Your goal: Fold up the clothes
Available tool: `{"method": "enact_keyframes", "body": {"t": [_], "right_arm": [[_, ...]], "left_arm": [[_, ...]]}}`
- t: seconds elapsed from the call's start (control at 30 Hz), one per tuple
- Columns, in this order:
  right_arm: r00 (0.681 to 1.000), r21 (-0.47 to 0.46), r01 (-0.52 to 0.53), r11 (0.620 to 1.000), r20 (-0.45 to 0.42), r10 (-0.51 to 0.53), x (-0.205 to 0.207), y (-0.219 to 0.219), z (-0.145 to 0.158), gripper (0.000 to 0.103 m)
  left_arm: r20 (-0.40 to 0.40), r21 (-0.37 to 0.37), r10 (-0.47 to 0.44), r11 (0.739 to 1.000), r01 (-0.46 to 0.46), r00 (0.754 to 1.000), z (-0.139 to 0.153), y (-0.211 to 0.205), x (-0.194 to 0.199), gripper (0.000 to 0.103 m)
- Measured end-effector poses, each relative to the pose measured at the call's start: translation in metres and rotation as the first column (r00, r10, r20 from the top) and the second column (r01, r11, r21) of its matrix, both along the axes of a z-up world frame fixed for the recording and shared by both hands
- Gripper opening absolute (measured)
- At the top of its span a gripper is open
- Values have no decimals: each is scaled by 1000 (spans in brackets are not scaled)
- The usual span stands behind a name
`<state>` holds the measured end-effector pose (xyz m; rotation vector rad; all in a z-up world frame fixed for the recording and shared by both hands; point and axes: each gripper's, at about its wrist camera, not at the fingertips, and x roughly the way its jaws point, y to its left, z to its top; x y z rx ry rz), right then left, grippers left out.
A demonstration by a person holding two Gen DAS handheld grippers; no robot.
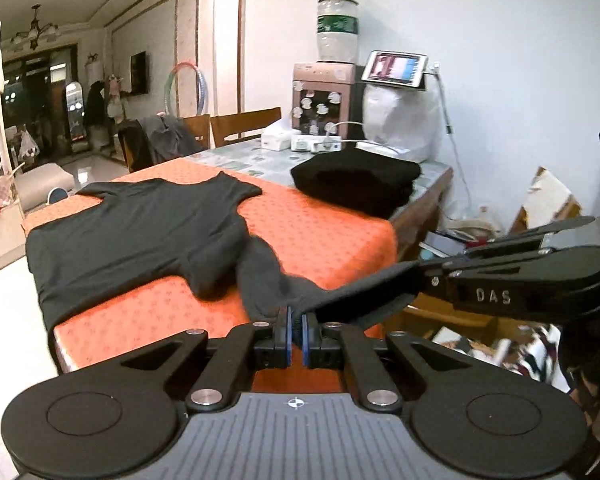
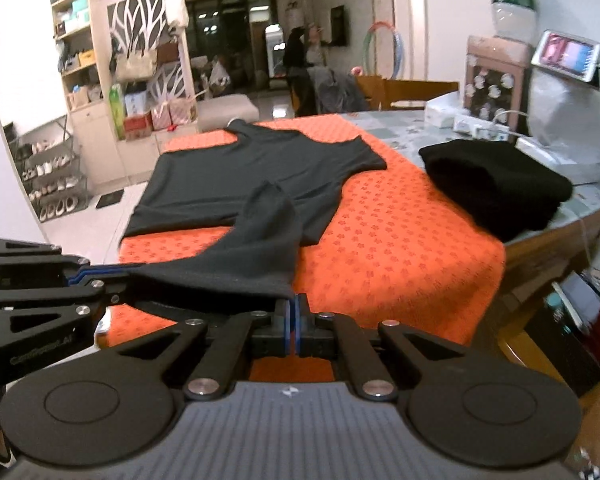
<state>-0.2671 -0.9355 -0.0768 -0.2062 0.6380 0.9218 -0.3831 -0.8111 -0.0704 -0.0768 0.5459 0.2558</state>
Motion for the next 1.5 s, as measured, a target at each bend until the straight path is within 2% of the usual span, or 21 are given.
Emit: {"method": "enact_keyframes", "body": {"t": [0.07,0.3,0.47,0.57,0.77,0.87,0.97,1.07,1.23,1.3,1.33,1.43,1.47,1.5], "right_arm": [[1000,2,9,1000,10,-9,-19,-15,6,3],[998,9,42,999,44,-43,-86,-69,25,3],[997,-2,41,999,62,-41,-103,-92,34,3],[995,37,18,999,96,-22,-111,-104,53,3],[997,18,-49,999,57,48,-122,-109,50,2],[997,32,-64,997,52,62,-128,-112,53,2],[996,47,-78,996,47,76,-135,-114,57,2],[995,5,-65,998,-70,66,-134,-114,28,2],[997,5,-45,999,-60,45,-153,-112,23,2],[998,7,-37,999,-52,37,-161,-111,23,2],[999,11,-33,999,-42,34,-164,-107,25,2],[1000,12,-25,1000,-15,26,-166,-98,33,2],[1000,10,-24,1000,-6,24,-166,-94,35,2],[1000,4,-25,1000,1,25,-167,-92,37,2]], "left_arm": [[0,4,-4,1000,4,1000,2,-15,-16,7],[-17,-65,-7,998,6,1000,8,-49,-52,7],[5,-105,15,994,-14,1000,18,-61,-67,7],[12,-119,36,992,-35,999,22,-65,-73,7],[-37,-158,113,980,-118,993,14,-56,-80,7],[-18,-126,119,985,-121,993,21,-61,-88,7],[-66,-116,120,985,-127,991,8,-63,-90,7],[-105,-110,103,987,-114,989,-4,-61,-94,7],[-131,-100,55,993,-68,990,-14,-56,-104,7],[-114,-98,24,995,-36,993,-12,-53,-110,10],[-102,-75,8,997,-16,995,-10,-55,-115,14],[-68,2,-46,999,46,997,-4,-62,-129,37],[-58,26,-66,997,68,996,-3,-67,-130,49],[-49,50,-87,995,89,995,-2,-71,-132,56]]}}
